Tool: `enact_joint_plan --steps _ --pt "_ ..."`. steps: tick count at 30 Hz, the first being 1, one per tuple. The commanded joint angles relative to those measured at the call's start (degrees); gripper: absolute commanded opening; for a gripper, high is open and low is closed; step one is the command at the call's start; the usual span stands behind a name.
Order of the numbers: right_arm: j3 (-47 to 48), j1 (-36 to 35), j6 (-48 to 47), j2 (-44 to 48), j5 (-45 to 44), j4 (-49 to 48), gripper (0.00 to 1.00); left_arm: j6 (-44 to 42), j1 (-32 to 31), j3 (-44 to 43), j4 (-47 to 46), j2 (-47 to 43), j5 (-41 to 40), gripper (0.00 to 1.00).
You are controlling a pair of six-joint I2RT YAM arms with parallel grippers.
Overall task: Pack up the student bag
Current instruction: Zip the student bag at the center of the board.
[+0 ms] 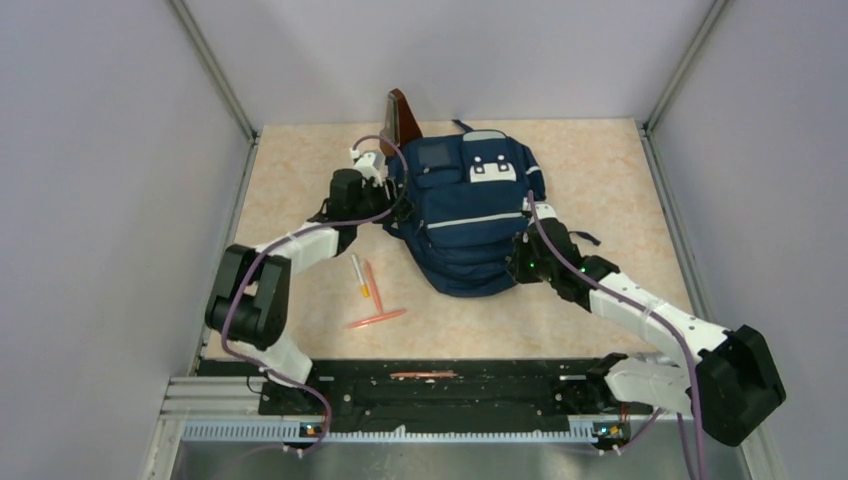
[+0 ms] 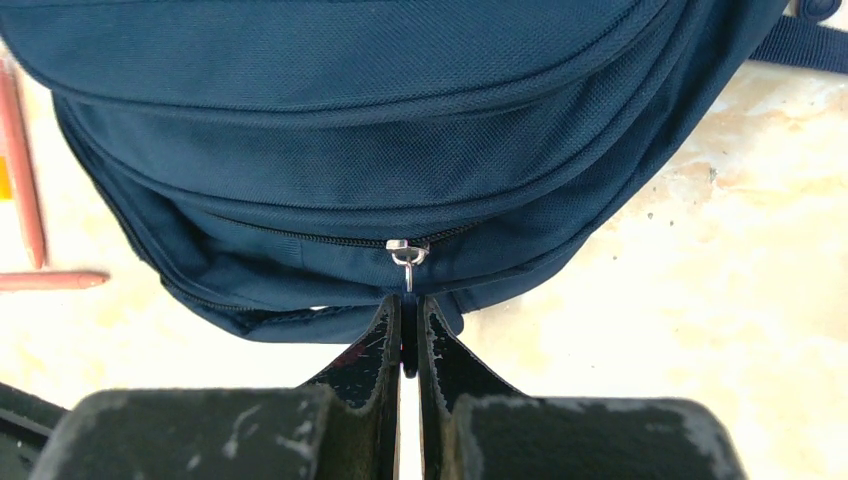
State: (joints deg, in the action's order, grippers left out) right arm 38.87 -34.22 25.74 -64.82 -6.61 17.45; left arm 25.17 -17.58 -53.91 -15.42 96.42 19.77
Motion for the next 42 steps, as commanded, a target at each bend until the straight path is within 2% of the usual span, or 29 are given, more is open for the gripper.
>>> enact_joint_plan --steps 1,5,8,13,23,27,35,37,42 --pt "1.10 0.60 -3.61 4.50 3.29 2.46 0.00 -14.50 -3.72 2.78 -3.07 -11.99 -8.54 0.61" --pt "2.22 0.55 -4.25 5.88 3.57 4.64 0.00 -26.42 -13.62 6.66 -5.07 -18.70 -15.08 0.64" --pt "2.51 0.56 -4.08 6.57 4.50 4.57 0.00 -31.25 -18.73 8.37 -8.19 -19.73 -10.22 0.64" --pt "2.52 0.60 -3.32 7.55 5.19 3.87 0.00 -37.12 -24.66 7.32 -11.33 -14.54 -8.69 0.64" --pt "2.25 0.56 -2.60 8.22 6.35 3.46 0.00 -38.16 -29.04 3.99 -21.13 -2.03 -6.69 0.65" --pt "2.22 0.56 -2.74 8.54 6.08 4.49 0.00 -37.87 -29.58 1.90 -21.49 1.09 -4.91 0.66" --pt "2.13 0.55 -2.37 9.01 5.65 5.19 0.00 -40.29 -31.20 -1.07 -21.25 5.11 -9.78 0.66" --pt "2.45 0.55 -2.00 8.89 4.25 5.90 0.00 -41.35 -31.83 -1.47 -20.38 5.47 -10.66 0.59" --pt "3.45 1.20 -0.12 7.10 -1.23 7.56 0.00 -42.23 -32.42 0.38 -18.90 3.99 -14.17 0.00"
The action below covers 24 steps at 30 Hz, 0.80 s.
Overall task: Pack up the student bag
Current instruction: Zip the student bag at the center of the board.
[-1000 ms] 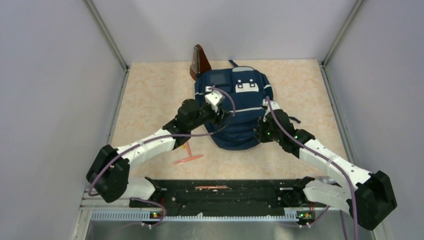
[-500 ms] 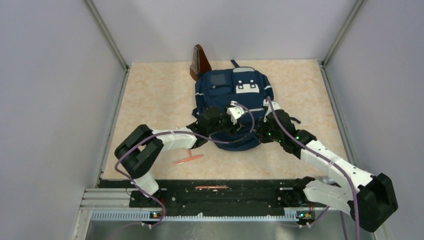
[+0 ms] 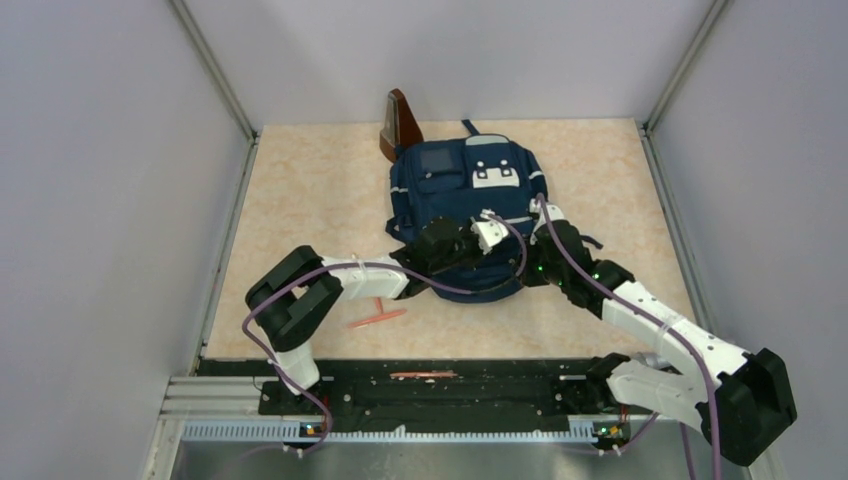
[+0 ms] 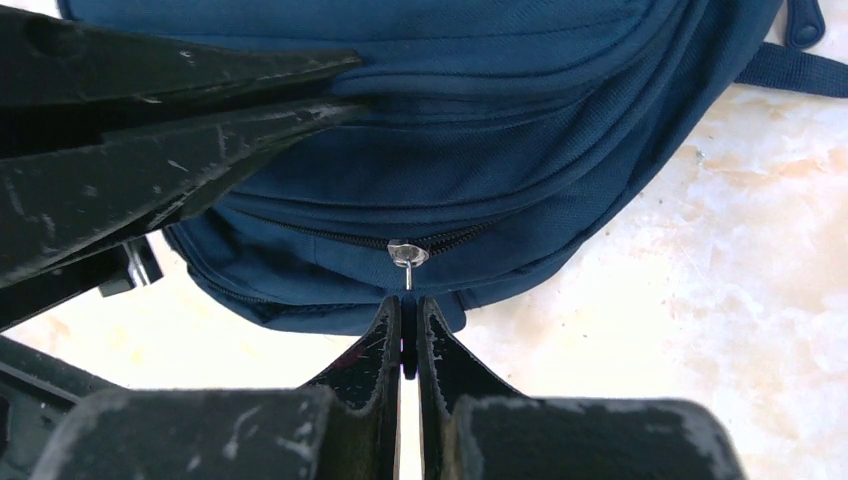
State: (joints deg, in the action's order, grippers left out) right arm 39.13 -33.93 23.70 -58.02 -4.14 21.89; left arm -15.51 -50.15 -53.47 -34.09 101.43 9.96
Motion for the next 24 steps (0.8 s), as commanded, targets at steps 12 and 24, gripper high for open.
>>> enact_joint_plan --steps 12,24 --pt "4.77 15.48 -4.02 -5.96 -2.04 1.46 0.00 1.10 0.05 10.50 -3.97 -7.62 -8.51 0.00" --pt "8.15 20.99 -8.66 -15.46 -3.52 -12.00 0.00 1.22 0.05 14.26 -2.89 -14.26 -9.42 0.00"
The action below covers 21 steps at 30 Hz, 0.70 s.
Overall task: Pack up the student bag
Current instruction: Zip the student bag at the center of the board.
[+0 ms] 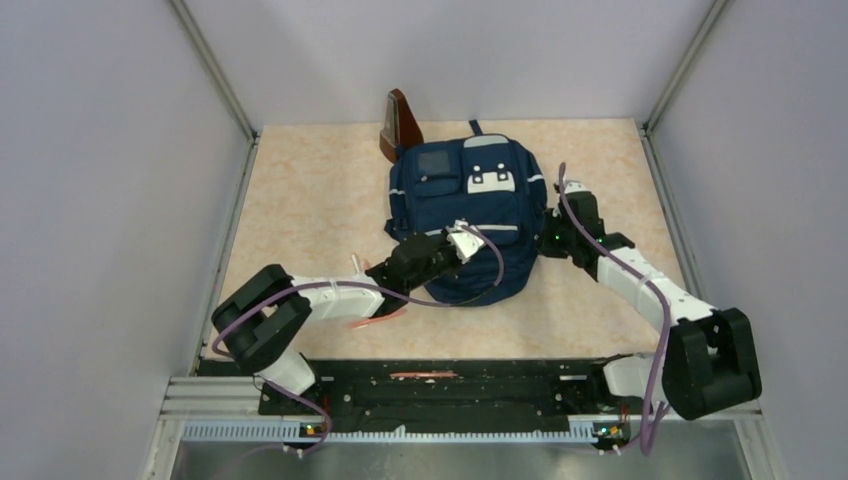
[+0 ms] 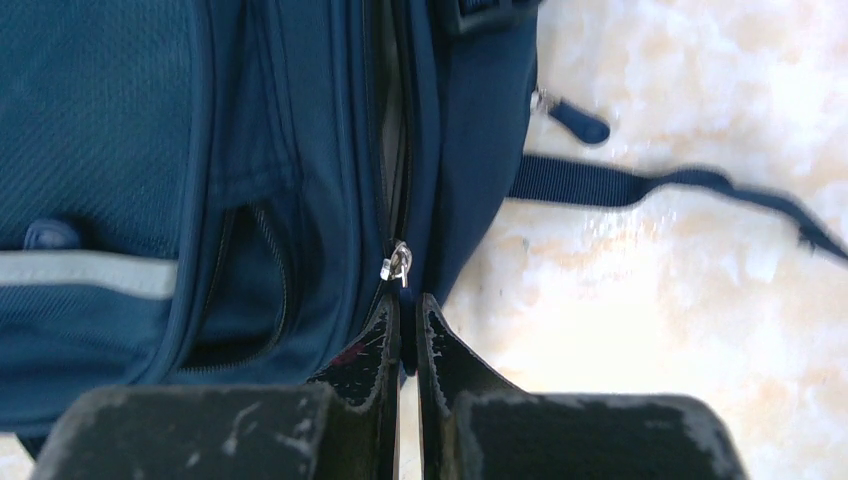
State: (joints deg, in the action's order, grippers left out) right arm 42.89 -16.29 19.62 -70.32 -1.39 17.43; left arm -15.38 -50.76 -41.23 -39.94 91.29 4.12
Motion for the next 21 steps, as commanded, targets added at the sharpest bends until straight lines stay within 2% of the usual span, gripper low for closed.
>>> enact_joint_plan --steps 1,13,21 --pt "4.80 3.51 -5.67 -4.01 -6.44 -8.91 0.00 1.02 0.67 1.98 3.29 -4.55 -3.59 0.00" --pt "15.61 3.77 -24.19 -16.23 -7.18 -19.34 0.00 1.08 0.65 0.31 8.04 -6.16 -2.51 0.00" --pt "25.34 4.50 -25.24 -24.59 -7.70 -17.61 0.00 2.54 0.67 -1.81 10.61 -6.90 -2.49 0.00"
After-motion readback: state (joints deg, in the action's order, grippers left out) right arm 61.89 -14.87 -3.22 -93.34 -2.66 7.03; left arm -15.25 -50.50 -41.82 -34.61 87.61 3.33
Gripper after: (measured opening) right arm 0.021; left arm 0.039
